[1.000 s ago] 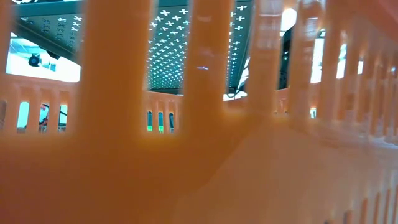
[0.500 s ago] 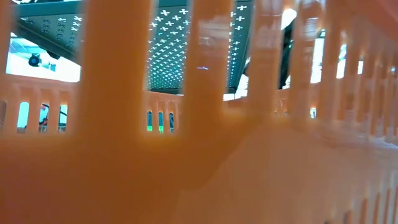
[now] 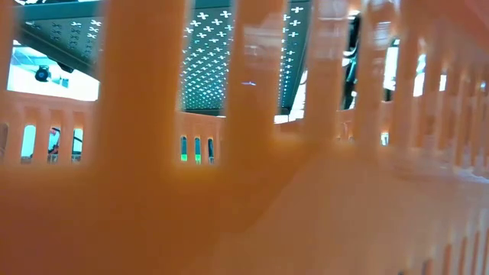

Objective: Pick & Place Office Desk Supplies
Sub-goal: Put the blue spring keychain into the orange basket

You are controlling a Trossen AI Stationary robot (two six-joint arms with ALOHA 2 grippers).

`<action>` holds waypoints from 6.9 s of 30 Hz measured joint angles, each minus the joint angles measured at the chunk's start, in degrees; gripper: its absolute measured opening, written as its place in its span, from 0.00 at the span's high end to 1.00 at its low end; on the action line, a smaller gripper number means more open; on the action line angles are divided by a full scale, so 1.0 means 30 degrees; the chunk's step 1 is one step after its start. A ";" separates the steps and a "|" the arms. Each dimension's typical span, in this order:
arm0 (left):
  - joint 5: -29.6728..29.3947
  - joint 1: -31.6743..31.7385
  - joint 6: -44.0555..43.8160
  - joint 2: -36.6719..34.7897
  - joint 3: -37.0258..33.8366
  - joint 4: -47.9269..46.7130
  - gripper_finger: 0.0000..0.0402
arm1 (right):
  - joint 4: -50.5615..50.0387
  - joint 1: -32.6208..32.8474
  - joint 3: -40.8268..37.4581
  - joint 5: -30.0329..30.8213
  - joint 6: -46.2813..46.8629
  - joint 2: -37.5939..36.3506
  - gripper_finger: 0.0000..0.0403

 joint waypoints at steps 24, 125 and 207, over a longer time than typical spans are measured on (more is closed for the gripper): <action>0.0000 0.0000 -0.0003 0.0004 -0.0002 -0.0005 0.76 | -1.0184 0.1781 0.5062 0.8468 0.2662 0.9632 0.81; 0.0004 0.0000 0.0000 0.0004 -0.0001 0.0000 0.75 | -0.0039 -0.4210 -0.0360 0.7986 0.7804 0.8951 0.81; 0.0004 0.0000 -0.0007 0.0007 -0.0001 0.0000 0.76 | 0.1330 -0.3468 0.0013 0.5278 0.3563 0.8856 0.98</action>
